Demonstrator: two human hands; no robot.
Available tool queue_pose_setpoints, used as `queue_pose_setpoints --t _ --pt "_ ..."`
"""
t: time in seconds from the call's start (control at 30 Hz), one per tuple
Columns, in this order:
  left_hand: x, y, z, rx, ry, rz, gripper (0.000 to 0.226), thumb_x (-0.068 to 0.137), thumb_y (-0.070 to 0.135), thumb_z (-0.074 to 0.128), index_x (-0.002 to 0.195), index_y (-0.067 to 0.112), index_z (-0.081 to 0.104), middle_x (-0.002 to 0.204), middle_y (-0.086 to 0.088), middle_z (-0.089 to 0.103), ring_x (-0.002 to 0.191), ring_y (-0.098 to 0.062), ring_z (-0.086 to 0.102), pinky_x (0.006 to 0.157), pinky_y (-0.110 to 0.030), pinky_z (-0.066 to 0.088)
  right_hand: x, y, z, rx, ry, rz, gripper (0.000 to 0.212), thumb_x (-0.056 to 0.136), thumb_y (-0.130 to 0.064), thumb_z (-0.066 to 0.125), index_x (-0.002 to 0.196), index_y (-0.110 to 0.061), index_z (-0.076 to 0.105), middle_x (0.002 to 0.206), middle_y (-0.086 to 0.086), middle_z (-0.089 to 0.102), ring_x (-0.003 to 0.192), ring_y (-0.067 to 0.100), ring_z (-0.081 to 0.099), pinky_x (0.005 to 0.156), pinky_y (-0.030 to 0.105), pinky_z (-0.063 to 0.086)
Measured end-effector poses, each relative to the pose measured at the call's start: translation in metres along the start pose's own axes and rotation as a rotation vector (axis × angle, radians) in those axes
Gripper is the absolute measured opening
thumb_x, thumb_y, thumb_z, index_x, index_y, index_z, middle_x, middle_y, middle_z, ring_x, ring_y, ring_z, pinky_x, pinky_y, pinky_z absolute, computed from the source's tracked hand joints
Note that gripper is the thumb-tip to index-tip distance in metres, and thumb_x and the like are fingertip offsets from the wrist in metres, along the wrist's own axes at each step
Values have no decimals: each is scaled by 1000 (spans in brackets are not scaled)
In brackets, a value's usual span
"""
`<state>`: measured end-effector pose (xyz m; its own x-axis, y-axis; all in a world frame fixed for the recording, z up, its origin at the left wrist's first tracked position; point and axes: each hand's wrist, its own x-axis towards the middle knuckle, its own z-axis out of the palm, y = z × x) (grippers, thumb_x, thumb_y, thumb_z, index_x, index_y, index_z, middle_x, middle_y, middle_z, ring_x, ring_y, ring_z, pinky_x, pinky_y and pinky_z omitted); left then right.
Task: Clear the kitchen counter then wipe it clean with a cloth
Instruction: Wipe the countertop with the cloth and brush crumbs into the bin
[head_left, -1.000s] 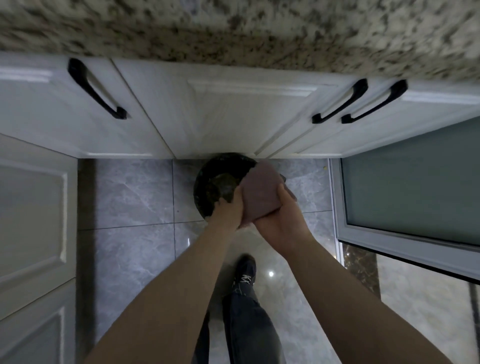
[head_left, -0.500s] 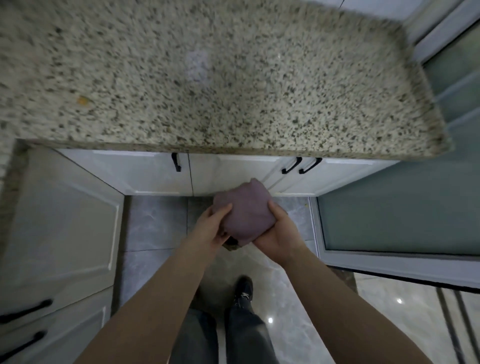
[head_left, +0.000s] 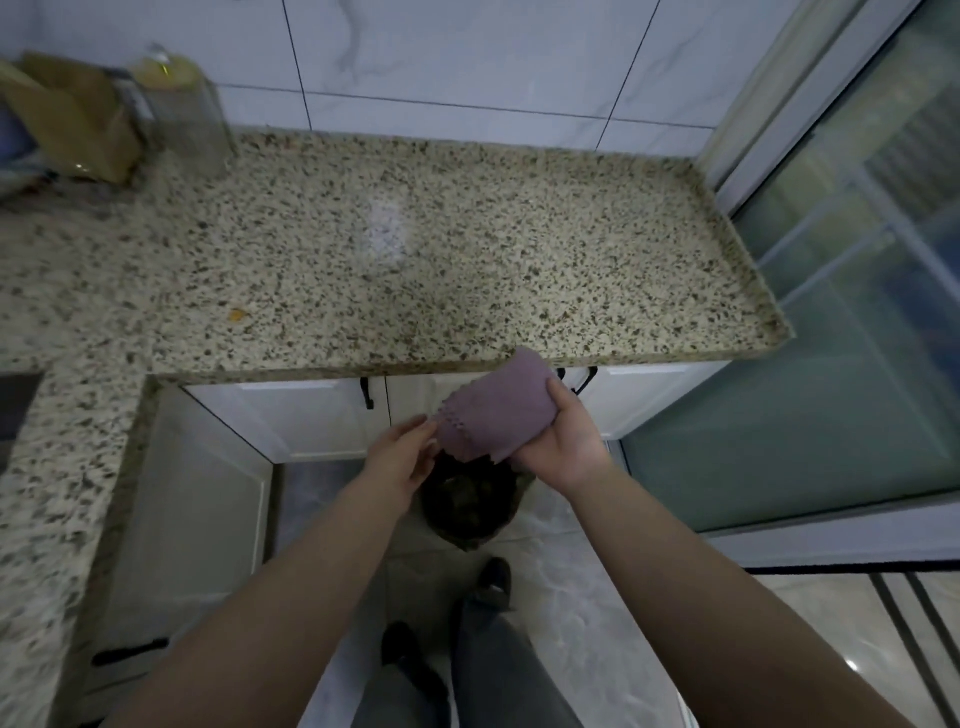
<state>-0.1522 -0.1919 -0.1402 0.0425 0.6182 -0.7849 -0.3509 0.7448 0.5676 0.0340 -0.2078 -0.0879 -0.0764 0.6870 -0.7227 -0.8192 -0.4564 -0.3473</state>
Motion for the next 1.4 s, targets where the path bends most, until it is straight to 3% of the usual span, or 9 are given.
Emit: queue_pose_setpoints --t 0.13,0.33,0.5,0.57,0.63,0.8,0.93,1.07,1.4 --pt "4 10 20 42 67 28 4 95 17 61 96 14 64 89 0 66 72 -10 56 55 -19 45 2 -42 13 -41 67 -83 57 101 -50 41 136 -7 55 132 16 62 126 30 56 106 46 43" --pt "20 21 65 106 141 97 27 102 25 47 85 16 66 84 1 67 68 -11 55 56 -21 37 16 -140 15 -231 201 -393 59 102 -45 44 147 -6 41 142 10 54 125 24 56 95 36 48" --pt "49 28 106 225 167 247 33 103 24 42 90 11 69 86 -5 68 66 -15 55 54 -24 39 77 -200 -11 -1192 319 -682 67 94 -61 43 153 -39 23 157 -5 30 140 19 36 109 43 39" --pt "61 34 125 299 165 353 32 103 24 44 96 8 70 84 -4 70 66 -13 57 55 -22 42 116 -211 -33 -1704 254 -513 82 86 -71 46 154 -47 5 166 1 -1 151 28 5 121 55 13" --pt "76 44 144 426 170 465 29 102 26 47 93 10 70 81 -2 70 69 -12 61 62 -26 49 144 -211 -48 -1921 252 -426 85 92 -67 43 157 -36 -2 165 9 -10 151 32 -10 120 54 -4" --pt "123 76 185 861 163 784 15 100 26 49 94 26 63 88 7 62 79 -8 59 63 -15 43 176 -213 -54 -2017 477 -804 66 104 -43 31 158 -12 8 166 11 4 152 30 -5 124 47 0" --pt "187 98 211 1274 204 1002 32 99 27 47 127 19 59 139 0 53 133 -20 43 110 -33 36 208 -219 -67 -2188 532 -754 69 99 -58 17 158 -25 3 166 7 -1 152 33 -5 122 55 3" --pt "244 129 241 1558 314 978 49 101 38 37 148 22 38 161 -4 22 150 -27 12 123 -46 10 214 -221 -71 -2226 559 -753 72 95 -69 16 156 -37 -3 166 3 -8 152 33 -12 120 60 -4" --pt "272 144 248 1680 401 901 57 101 48 28 154 27 24 162 1 20 151 -25 9 122 -48 12 307 -328 -27 -2303 499 -754 70 95 -71 11 155 -40 -6 166 2 -10 152 32 -12 119 61 -4"
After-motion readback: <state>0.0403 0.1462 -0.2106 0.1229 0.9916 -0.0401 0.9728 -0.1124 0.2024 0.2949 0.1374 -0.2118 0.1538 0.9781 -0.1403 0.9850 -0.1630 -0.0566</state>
